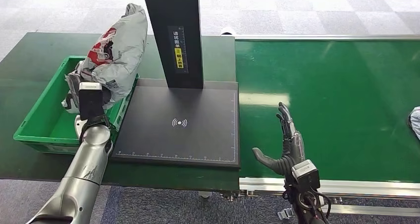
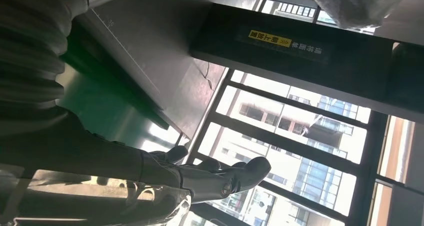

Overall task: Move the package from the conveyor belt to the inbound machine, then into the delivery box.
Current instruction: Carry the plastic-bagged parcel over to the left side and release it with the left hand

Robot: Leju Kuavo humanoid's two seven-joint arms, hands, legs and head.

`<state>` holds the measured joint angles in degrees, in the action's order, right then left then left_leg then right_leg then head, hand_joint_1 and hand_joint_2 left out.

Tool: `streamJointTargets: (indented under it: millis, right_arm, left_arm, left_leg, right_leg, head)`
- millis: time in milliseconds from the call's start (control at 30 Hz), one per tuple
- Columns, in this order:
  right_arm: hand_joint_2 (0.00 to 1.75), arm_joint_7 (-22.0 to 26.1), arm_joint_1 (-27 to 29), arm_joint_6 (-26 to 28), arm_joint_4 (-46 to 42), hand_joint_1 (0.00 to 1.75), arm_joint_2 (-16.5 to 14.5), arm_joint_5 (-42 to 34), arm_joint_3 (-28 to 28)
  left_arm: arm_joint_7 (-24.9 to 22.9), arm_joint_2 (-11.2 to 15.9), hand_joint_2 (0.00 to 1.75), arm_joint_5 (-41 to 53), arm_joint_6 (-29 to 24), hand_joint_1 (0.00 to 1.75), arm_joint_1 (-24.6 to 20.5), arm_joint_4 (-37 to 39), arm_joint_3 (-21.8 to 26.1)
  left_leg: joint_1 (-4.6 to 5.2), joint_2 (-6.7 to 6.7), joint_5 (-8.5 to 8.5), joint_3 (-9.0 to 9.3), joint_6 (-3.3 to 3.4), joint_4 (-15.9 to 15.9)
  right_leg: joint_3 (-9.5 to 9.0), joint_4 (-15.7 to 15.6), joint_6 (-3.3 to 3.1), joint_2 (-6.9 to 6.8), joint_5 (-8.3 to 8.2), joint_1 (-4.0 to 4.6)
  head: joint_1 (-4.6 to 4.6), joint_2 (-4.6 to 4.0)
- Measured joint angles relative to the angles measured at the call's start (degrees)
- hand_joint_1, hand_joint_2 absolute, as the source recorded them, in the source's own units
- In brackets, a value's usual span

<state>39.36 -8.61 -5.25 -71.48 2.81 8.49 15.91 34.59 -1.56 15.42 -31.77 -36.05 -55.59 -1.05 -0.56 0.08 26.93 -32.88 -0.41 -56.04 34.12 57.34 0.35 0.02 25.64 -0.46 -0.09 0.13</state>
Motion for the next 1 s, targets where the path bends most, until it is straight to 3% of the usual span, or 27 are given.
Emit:
streamJointTargets:
  millis: [300,467,500,600,633,1000]
  right_arm:
    - [1.75,-0.04,-0.14,0.02,0.68,0.00,0.01,-0.02,0.00]
    - [1.75,0.04,-0.42,0.03,1.41,0.00,-0.26,0.55,0.00]
    - [1.75,0.06,-0.52,0.04,1.56,0.00,-0.31,0.61,0.00]
    - [1.75,0.19,-0.83,0.05,2.03,0.00,-0.38,0.72,0.00]
    - [1.75,0.27,-0.94,0.06,2.20,0.00,-0.38,0.73,0.00]
    - [1.75,0.66,-1.89,0.05,3.53,0.00,-0.26,-0.27,0.00]
  left_arm:
    - [-0.84,1.51,1.75,-5.17,-3.38,1.75,-5.72,13.54,6.17]
    - [4.15,1.31,1.75,3.89,-7.48,1.75,-6.13,15.31,12.19]
    - [4.71,1.13,1.75,5.73,-7.72,1.41,-6.18,15.34,13.92]
    - [5.18,0.63,1.75,7.46,-7.84,0.10,-6.20,15.33,18.06]
    - [5.20,0.52,1.75,7.39,-7.84,0.00,-6.20,15.33,18.83]
    - [5.39,-0.58,1.75,6.29,-7.86,0.00,-6.11,15.31,21.02]
  left_leg:
    - [0.00,0.00,0.00,-0.01,0.00,0.00]
    - [0.00,0.03,0.00,-0.03,0.00,0.00]
    - [0.00,0.02,0.00,-0.03,0.00,0.00]
    - [0.00,0.01,0.00,-0.03,0.00,0.00]
    - [0.00,0.01,0.00,-0.03,0.00,0.00]
    - [0.00,0.00,0.00,-0.03,0.00,-0.01]
  right_leg:
    - [0.01,0.01,0.00,0.00,0.00,0.01]
    - [0.04,0.01,0.00,0.01,0.00,0.00]
    - [0.04,0.01,0.00,0.01,0.00,0.00]
    - [0.04,0.01,0.00,0.01,0.00,0.00]
    - [0.04,0.01,0.00,0.00,0.00,0.00]
    - [0.04,0.01,0.00,0.00,0.00,0.00]
  head:
    - [0.00,0.00]
    - [0.00,0.00]
    - [0.00,0.00]
    - [0.01,0.01]
    - [0.01,0.01]
    - [0.01,0.00]
